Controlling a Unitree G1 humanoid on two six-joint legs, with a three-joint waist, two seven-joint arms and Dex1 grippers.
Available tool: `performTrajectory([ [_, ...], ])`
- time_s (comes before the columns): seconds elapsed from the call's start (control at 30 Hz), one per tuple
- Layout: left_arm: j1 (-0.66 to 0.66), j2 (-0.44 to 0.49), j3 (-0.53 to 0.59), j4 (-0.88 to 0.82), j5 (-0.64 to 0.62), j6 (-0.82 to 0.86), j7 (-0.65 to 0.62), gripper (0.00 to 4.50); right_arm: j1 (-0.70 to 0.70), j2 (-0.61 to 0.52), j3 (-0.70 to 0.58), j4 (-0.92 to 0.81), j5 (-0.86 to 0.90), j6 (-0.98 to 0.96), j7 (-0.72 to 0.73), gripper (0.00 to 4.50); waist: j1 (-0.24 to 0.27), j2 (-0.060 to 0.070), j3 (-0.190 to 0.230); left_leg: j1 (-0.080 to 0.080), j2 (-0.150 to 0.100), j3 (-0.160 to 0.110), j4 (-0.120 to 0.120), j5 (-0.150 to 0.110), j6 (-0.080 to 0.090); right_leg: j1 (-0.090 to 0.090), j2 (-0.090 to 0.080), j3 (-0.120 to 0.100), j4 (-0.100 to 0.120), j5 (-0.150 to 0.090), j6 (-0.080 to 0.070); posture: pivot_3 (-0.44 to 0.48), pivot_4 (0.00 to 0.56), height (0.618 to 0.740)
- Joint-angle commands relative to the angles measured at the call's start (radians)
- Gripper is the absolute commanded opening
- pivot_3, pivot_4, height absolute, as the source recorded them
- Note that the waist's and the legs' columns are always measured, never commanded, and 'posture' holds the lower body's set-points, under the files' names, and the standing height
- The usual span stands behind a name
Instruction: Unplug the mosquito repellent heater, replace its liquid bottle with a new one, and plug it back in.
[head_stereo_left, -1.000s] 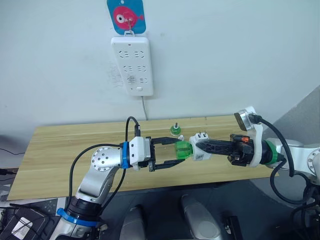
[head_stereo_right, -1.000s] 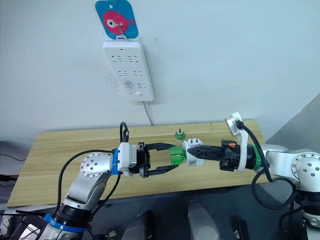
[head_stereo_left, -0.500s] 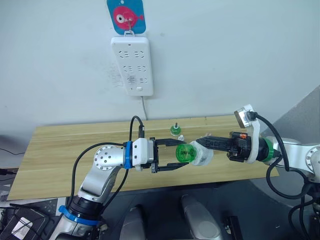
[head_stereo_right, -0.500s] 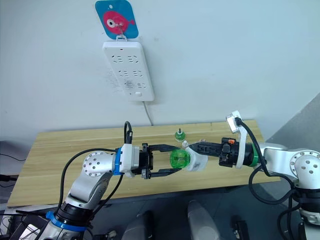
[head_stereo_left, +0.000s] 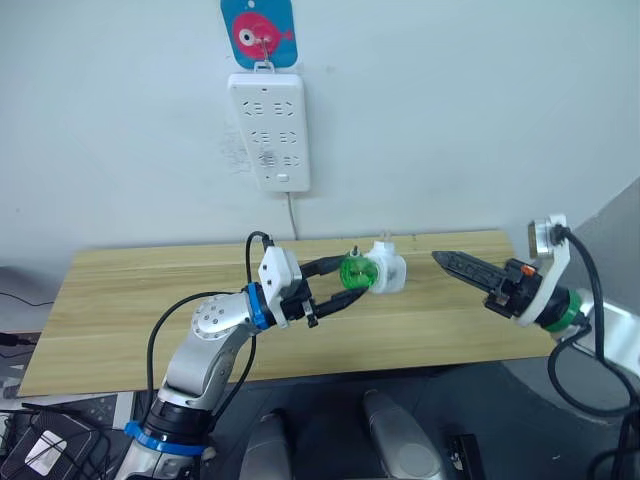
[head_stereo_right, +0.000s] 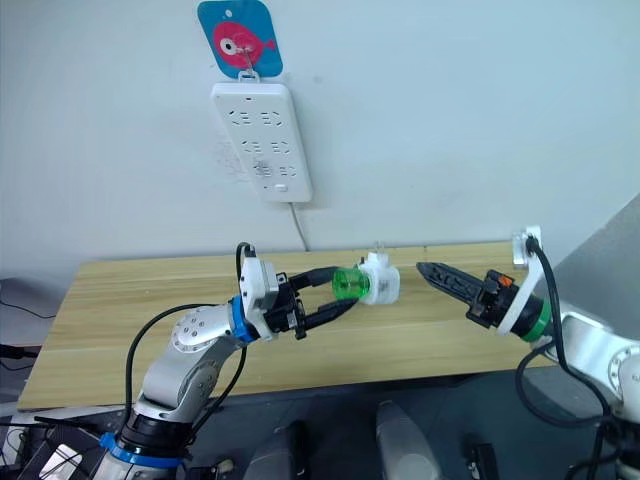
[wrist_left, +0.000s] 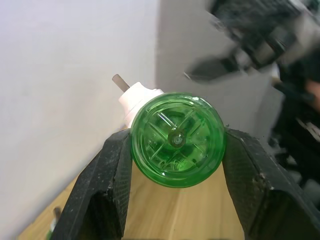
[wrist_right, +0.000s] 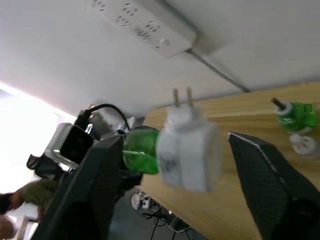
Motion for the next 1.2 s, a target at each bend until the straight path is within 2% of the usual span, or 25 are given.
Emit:
performTrajectory([
  [0.03,-0.022,-0.056,0.039,-0.070,-0.085,0.101,0.107,2.32,0.062,0.115,-0.020,-0.086,-0.027,-0.124,-0.135,4.50,-0.002,0.001,-0.001,0.000,0.000,0.000,0.000,0.000,0.000,0.000,0.000,0.000,0.000,0.000,0.000,-0.254,0.203,0.733],
  [0.13,-0.016,-0.108,0.059,-0.086,-0.133,0.175,0.183,2.32,0.104,0.243,0.017,-0.137,-0.050,-0.208,-0.284,4.50,-0.008,0.003,-0.004,0.000,0.000,0.001,0.000,0.000,0.000,0.000,0.000,0.001,0.000,0.000,0.000,-0.258,0.204,0.733],
  [0.2,-0.013,-0.145,0.074,-0.094,-0.175,0.227,0.236,2.32,0.115,0.324,0.066,-0.187,-0.004,-0.247,-0.360,4.50,-0.009,0.005,-0.006,0.000,0.000,0.001,0.000,0.000,0.000,0.000,0.000,0.001,0.000,0.000,0.000,-0.261,0.203,0.733],
  [0.33,-0.016,-0.189,0.104,-0.100,-0.239,0.310,0.313,2.32,0.096,0.409,0.135,-0.237,0.014,-0.298,-0.444,4.50,-0.013,0.005,-0.007,0.001,0.000,0.001,0.000,0.000,0.000,0.000,0.000,0.001,0.001,0.000,0.000,-0.268,0.203,0.733],
  [0.5,-0.041,-0.254,0.154,-0.088,-0.342,0.409,0.409,2.32,0.004,0.559,0.205,-0.205,-0.018,-0.392,-0.520,4.50,-0.019,0.005,-0.010,0.000,0.000,0.001,0.000,0.000,0.000,0.000,0.000,0.001,0.000,0.000,0.000,-0.268,0.197,0.733],
  [0.67,-0.066,-0.292,0.173,-0.090,-0.395,0.456,0.458,2.32,-0.044,0.622,0.244,-0.152,-0.045,-0.417,-0.548,4.50,-0.021,0.005,-0.013,-0.001,-0.001,-0.001,0.000,0.000,0.000,0.000,0.000,0.000,-0.001,0.000,0.000,-0.267,0.191,0.733],
  [1.2,-0.059,-0.308,0.159,-0.120,-0.431,0.478,0.485,2.32,-0.120,0.749,0.272,-0.083,-0.063,-0.477,-0.555,4.50,-0.034,0.005,-0.017,-0.001,-0.001,-0.002,-0.001,0.000,0.000,0.000,0.000,-0.001,0.000,0.000,0.000,-0.264,0.181,0.733],
])
